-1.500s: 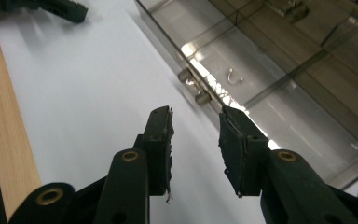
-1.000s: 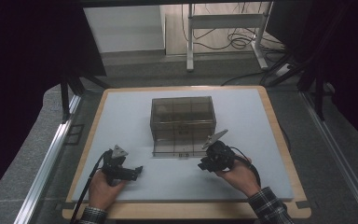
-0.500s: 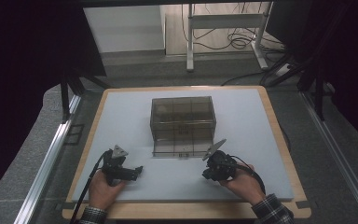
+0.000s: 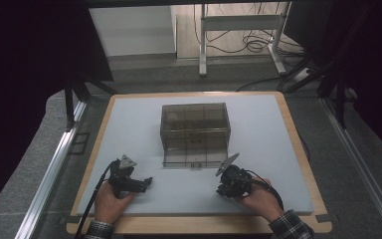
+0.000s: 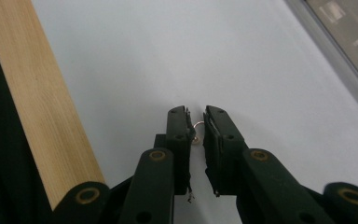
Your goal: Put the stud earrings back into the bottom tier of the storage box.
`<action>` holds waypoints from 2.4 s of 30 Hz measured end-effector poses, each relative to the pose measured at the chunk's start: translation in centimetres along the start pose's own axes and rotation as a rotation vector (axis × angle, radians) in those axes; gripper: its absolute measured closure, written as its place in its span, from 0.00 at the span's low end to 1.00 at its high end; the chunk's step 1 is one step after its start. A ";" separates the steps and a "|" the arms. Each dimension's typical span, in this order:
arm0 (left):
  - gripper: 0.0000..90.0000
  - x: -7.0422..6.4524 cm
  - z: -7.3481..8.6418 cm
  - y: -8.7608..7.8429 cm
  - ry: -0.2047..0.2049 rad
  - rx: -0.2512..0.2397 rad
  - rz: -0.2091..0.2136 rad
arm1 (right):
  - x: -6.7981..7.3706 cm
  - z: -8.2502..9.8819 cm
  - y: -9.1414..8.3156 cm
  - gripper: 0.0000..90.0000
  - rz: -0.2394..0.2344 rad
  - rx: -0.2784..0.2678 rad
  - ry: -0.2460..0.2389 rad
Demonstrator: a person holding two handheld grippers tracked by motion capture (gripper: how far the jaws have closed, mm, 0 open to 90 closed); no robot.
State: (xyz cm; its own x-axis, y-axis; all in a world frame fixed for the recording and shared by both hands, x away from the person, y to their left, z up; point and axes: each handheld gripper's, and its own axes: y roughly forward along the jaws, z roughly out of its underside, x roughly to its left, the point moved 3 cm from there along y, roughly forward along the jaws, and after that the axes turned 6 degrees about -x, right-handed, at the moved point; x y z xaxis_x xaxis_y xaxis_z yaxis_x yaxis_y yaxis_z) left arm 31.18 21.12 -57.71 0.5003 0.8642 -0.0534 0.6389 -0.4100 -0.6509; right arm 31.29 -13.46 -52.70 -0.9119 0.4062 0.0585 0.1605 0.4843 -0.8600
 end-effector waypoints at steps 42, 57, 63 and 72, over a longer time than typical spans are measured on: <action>0.00 0.0 0.0 0.0 -0.004 -0.003 -0.001 | -0.2 -2.2 -0.2 0.94 0.000 0.031 -0.009; 0.00 0.0 0.0 0.0 -0.004 -0.004 -0.001 | -1.0 -2.9 -0.5 0.94 -0.009 -0.055 0.027; 0.00 0.0 0.0 0.0 -0.004 -0.004 -0.001 | -1.2 -3.3 -0.7 0.94 -0.001 -0.074 0.031; 0.00 0.0 0.0 0.0 -0.004 -0.003 -0.001 | -1.8 -4.3 -1.1 0.94 0.015 -0.125 0.031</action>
State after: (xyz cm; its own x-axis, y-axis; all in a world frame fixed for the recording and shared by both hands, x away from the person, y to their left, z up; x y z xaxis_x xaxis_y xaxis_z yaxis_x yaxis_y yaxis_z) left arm 31.18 21.09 -57.72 0.4972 0.8658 -0.0562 0.6413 -0.4104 -0.6484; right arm 34.36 -11.33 -49.67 -0.8974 0.4366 0.0635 0.2216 0.5704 -0.7909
